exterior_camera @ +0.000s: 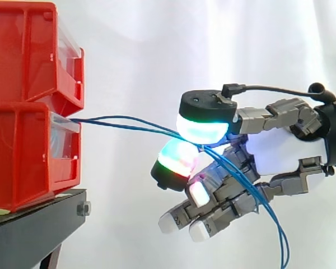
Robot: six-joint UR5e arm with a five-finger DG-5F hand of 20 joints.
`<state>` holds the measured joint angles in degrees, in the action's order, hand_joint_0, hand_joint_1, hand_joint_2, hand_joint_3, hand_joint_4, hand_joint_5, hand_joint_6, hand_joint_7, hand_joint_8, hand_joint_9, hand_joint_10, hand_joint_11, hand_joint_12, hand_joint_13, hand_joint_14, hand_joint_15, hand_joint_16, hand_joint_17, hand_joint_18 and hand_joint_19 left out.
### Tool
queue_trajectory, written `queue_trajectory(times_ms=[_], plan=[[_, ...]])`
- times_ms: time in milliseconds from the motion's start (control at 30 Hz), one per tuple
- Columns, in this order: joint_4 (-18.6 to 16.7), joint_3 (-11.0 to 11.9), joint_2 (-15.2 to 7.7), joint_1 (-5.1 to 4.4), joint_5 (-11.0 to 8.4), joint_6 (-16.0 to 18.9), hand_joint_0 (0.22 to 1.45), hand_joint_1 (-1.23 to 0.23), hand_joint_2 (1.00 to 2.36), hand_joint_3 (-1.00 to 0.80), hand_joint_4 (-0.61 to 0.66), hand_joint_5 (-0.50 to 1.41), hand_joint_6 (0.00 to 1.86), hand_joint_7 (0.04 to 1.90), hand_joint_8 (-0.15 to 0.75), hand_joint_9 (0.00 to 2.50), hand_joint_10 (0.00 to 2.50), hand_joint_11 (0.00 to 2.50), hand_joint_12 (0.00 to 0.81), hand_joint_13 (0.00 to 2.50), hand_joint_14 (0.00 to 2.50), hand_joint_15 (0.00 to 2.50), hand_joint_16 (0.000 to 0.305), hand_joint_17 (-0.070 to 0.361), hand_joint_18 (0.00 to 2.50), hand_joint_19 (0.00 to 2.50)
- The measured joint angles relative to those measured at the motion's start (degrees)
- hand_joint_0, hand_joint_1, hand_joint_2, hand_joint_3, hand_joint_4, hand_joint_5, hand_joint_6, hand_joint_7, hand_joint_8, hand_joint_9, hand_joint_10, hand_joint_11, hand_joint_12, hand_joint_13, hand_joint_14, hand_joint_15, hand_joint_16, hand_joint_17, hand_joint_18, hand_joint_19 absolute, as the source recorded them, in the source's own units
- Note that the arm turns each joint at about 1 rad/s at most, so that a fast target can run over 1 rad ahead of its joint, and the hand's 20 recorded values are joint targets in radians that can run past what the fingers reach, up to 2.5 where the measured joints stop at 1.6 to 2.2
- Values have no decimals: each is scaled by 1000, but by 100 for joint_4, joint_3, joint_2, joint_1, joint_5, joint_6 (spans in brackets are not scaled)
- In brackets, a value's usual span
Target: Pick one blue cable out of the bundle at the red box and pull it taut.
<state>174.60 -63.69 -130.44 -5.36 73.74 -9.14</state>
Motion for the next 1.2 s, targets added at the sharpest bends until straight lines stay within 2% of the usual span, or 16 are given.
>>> queue_trajectory(times_ms=[100, 433, 1200], plan=[[3, 2, 0, 0, 0, 0, 769, -952, 1012, -352, -187, -183, 907, 1076, 206, 876, 12, 645, 320, 377, 5, 118, 47, 106, 491, 214], [5, 6, 2, 0, -1, 0, 796, -948, 1007, -416, -203, -183, 909, 1044, 198, 863, 15, 638, 313, 360, 5, 125, 46, 104, 477, 228], [118, 9, 1, 0, -3, 88, 830, -947, 1005, -443, -185, -197, 911, 1033, 175, 796, 11, 619, 302, 314, 4, 109, 45, 101, 440, 219]])
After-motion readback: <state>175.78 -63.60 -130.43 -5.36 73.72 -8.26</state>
